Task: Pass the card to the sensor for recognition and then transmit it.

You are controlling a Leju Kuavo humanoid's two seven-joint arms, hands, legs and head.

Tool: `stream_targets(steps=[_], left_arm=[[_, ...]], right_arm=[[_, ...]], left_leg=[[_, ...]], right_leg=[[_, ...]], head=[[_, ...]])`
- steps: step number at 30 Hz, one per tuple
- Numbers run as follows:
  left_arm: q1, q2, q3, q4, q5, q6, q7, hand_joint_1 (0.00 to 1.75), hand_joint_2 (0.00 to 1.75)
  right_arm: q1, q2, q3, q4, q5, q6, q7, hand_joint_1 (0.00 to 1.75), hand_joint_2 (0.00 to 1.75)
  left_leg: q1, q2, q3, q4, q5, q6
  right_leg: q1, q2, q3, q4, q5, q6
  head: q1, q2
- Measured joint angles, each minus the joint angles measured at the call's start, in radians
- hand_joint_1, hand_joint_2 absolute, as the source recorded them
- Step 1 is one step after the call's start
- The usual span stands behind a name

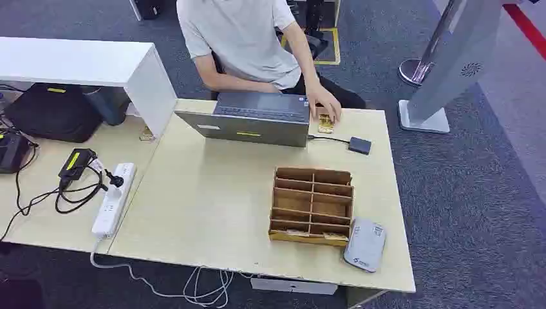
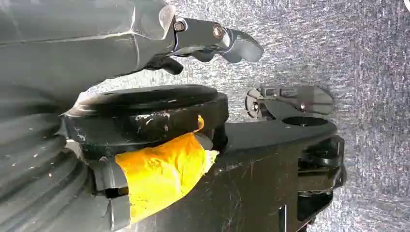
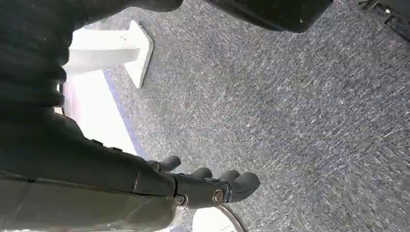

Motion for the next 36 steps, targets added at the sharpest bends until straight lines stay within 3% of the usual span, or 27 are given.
stream_targets(steps=[4, 13, 15, 18, 22, 30, 36], left_arm=[[-0.001, 0.000, -0.001, 0.000, 0.010, 0.005, -0.002, 0.00, 1.75], [0.001, 0.000, -0.001, 0.004, 0.037, 0.002, -0.003, 0.00, 1.75], [0.000, 0.003, -0.002, 0.004, 0.003, -0.038, 0.015, 0.00, 1.75], [-0.004, 0.013, -0.017, 0.004, -0.027, -0.084, 0.042, 0.00, 1.75], [-0.009, 0.024, -0.034, 0.005, -0.040, -0.092, 0.056, 0.00, 1.75], [-0.013, 0.025, -0.051, 0.005, -0.025, -0.098, 0.040, 0.00, 1.75], [-0.013, 0.025, -0.061, 0.005, -0.035, -0.113, 0.029, 0.00, 1.75]], right_arm=[[0.001, 0.003, -0.010, 0.002, -0.027, -0.044, 0.027, 0.00, 1.75], [0.011, 0.003, -0.062, 0.002, -0.104, -0.285, -0.021, 0.00, 1.75], [0.012, -0.041, -0.100, 0.002, -0.213, -0.364, -0.052, 0.00, 1.75], [0.011, -0.182, -0.181, -0.007, -0.358, -0.293, -0.163, 0.00, 1.75], [-0.003, -0.335, -0.281, -0.036, -0.395, -0.284, -0.175, 0.00, 1.75], [-0.074, -0.513, -0.320, -0.096, -0.295, -0.240, -0.198, 0.00, 1.75], [-0.159, -0.632, -0.333, -0.132, -0.361, -0.236, -0.255, 0.00, 1.75]], left_leg=[[0.000, 0.000, 0.000, 0.000, 0.000, 0.000], [0.000, 0.001, 0.000, 0.000, 0.000, 0.000], [-0.001, 0.001, 0.000, 0.000, 0.000, 0.000], [-0.005, -0.001, 0.000, 0.000, 0.000, 0.002], [-0.006, 0.003, -0.001, 0.002, -0.001, 0.004], [-0.007, 0.005, 0.000, 0.002, 0.000, 0.007], [-0.008, 0.005, 0.000, 0.002, 0.000, 0.007]], right_leg=[[0.000, 0.000, 0.000, 0.000, 0.000, 0.000], [0.000, 0.000, 0.000, 0.000, 0.000, 0.000], [-0.001, -0.001, 0.000, -0.001, 0.000, 0.000], [-0.007, -0.003, 0.000, 0.000, 0.000, 0.002], [-0.006, 0.001, 0.001, -0.003, 0.003, 0.006], [-0.007, 0.002, 0.001, -0.003, 0.004, 0.006], [-0.007, 0.003, 0.000, -0.003, 0.005, 0.007]], head=[[0.000, 0.000], [0.000, 0.000], [0.000, 0.000], [0.000, 0.000], [0.001, 0.000], [0.000, 0.000], [0.000, 0.000]])
